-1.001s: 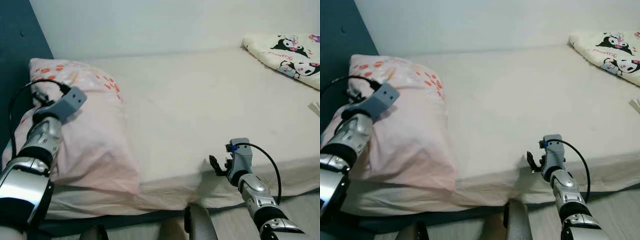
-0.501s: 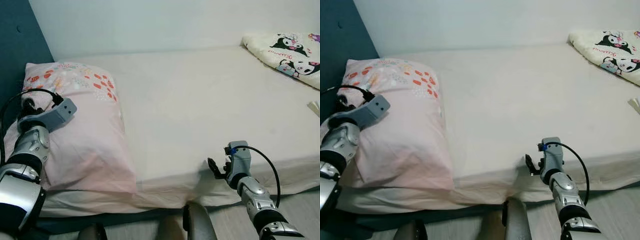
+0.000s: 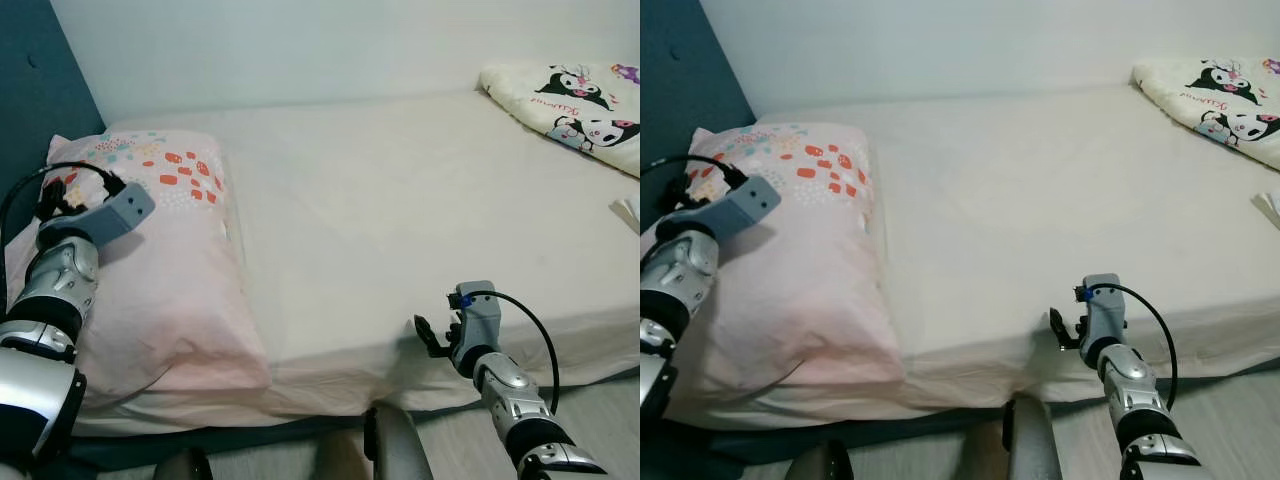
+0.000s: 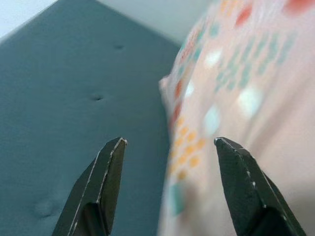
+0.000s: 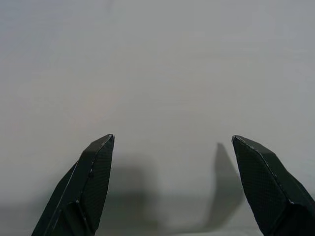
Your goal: Clean up the room
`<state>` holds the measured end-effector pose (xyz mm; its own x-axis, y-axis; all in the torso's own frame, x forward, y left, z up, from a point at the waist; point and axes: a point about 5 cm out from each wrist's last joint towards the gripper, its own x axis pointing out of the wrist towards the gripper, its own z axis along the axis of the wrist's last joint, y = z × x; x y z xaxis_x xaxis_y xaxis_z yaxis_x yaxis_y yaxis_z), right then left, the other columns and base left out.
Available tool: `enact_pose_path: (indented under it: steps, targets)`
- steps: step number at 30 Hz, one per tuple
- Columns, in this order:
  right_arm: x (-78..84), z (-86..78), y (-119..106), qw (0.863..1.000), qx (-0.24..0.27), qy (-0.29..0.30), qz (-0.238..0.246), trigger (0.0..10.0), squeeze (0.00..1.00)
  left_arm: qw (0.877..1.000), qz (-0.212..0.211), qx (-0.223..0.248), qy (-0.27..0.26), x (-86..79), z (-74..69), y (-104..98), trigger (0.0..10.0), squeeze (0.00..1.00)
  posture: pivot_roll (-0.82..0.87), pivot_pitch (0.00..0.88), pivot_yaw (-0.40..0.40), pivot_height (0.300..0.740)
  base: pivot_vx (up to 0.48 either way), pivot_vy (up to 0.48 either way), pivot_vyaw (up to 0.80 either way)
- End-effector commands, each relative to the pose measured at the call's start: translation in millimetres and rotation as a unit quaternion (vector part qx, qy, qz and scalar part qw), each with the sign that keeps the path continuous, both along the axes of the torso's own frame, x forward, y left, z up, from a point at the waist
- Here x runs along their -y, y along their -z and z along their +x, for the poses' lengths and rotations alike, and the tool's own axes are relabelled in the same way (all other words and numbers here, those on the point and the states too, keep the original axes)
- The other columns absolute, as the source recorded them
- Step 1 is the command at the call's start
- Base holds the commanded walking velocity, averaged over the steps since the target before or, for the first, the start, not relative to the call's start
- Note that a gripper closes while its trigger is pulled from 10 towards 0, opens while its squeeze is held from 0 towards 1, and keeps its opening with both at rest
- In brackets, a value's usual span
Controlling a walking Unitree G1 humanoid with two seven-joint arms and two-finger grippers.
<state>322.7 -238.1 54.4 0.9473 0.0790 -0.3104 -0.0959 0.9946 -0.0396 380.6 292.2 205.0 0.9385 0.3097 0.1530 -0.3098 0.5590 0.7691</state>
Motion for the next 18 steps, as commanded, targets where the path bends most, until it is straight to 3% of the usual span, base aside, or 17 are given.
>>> enact_pose_path:
  steps: [1, 2, 3, 4, 5, 6, 7, 8, 9, 12, 15, 18]
  targets:
    - [-6.4, 2.9, -0.1, 1.0, -0.005, -0.006, 0.004, 10.0, 0.0, 0.977, -0.18, -0.022, 0.114, 29.9, 0.4, 24.9, 10.0, 0.0, -0.06, 0.092, -0.012, 0.467, 0.0, 0.0, 0.0]
    - [-6.4, 2.9, -0.1, 1.0, -0.005, -0.006, 0.004, 10.0, 0.0, 0.977, -0.18, -0.022, 0.114, 29.9, 0.4, 24.9, 10.0, 0.0, -0.06, 0.092, -0.012, 0.467, 0.0, 0.0, 0.0]
    - [-7.5, 3.5, -0.3, 1.0, -0.005, -0.007, 0.005, 10.0, 0.0, 0.954, -0.249, -0.025, 0.165, 42.0, -1.0, 31.7, 10.0, 0.0, -0.06, 0.092, -0.012, 0.467, 0.0, 0.0, 0.0]
    - [-9.0, 3.9, -0.3, 1.0, -0.004, -0.009, 0.007, 10.0, 0.0, 0.915, -0.32, -0.058, 0.239, 63.0, -7.4, 48.6, 10.0, 0.0, -0.05, 0.09, -0.012, 0.467, 0.0, 0.0, 0.0]
    - [-9.0, 3.9, -0.3, 1.0, -0.004, -0.009, 0.007, 10.0, 0.0, 0.915, -0.32, -0.058, 0.239, 63.0, -7.4, 48.6, 10.0, 0.0, -0.05, 0.09, -0.012, 0.467, 0.0, 0.0, 0.0]
    - [-10.6, 4.1, 0.1, 1.0, -0.005, -0.011, 0.008, 10.0, 0.0, 0.865, -0.382, -0.102, 0.309, 89.3, -20.3, 71.4, 10.0, 0.0, -0.05, 0.089, -0.012, 0.467, 0.0, 0.0, 0.0]
    - [-11.3, 4.0, 0.5, 1.0, -0.005, -0.011, 0.008, 10.0, 0.0, 0.846, -0.409, -0.118, 0.321, 103.3, -27.4, 85.5, 10.0, 0.0, -0.05, 0.088, -0.009, 0.467, 0.0, 0.0, 0.0]
    - [-11.3, 4.0, 0.5, 1.0, -0.005, -0.011, 0.008, 10.0, 0.0, 0.846, -0.409, -0.118, 0.321, 103.3, -27.4, 85.5, 10.0, 0.0, -0.05, 0.088, -0.009, 0.467, 0.0, 0.0, 0.0]
    - [-11.6, 4.0, 0.8, 1.0, -0.005, -0.011, 0.008, 10.0, 0.0, 0.834, -0.439, -0.131, 0.308, 119.0, -34.5, 104.4, 10.0, 0.0, -0.05, 0.085, -0.009, 0.467, 0.0, 0.0, 0.0]
    - [-11.7, 4.0, 0.8, 1.0, -0.005, -0.011, 0.008, 10.0, 0.0, 0.833, -0.447, -0.134, 0.298, 123.5, -36.2, 110.8, 10.0, 0.0, -0.05, 0.085, -0.008, 0.467, 0.0, 0.0, 0.0]
    - [-12.1, 4.3, 0.6, 1.0, -0.004, -0.01, 0.009, 10.0, 0.0, 0.832, -0.45, -0.145, 0.29, 138.7, -42.9, 126.8, 10.0, 0.0, -0.05, 0.083, -0.006, 0.467, 0.0, 0.0, 0.0]
    - [-12.4, 4.7, 0.1, 1.0, -0.003, -0.01, 0.009, 10.0, 0.0, 0.845, -0.417, -0.167, 0.289, 153.3, -50.6, 142.0, 10.0, 0.0, -0.05, 0.08, -0.005, 0.467, 0.0, 0.0, 0.0]
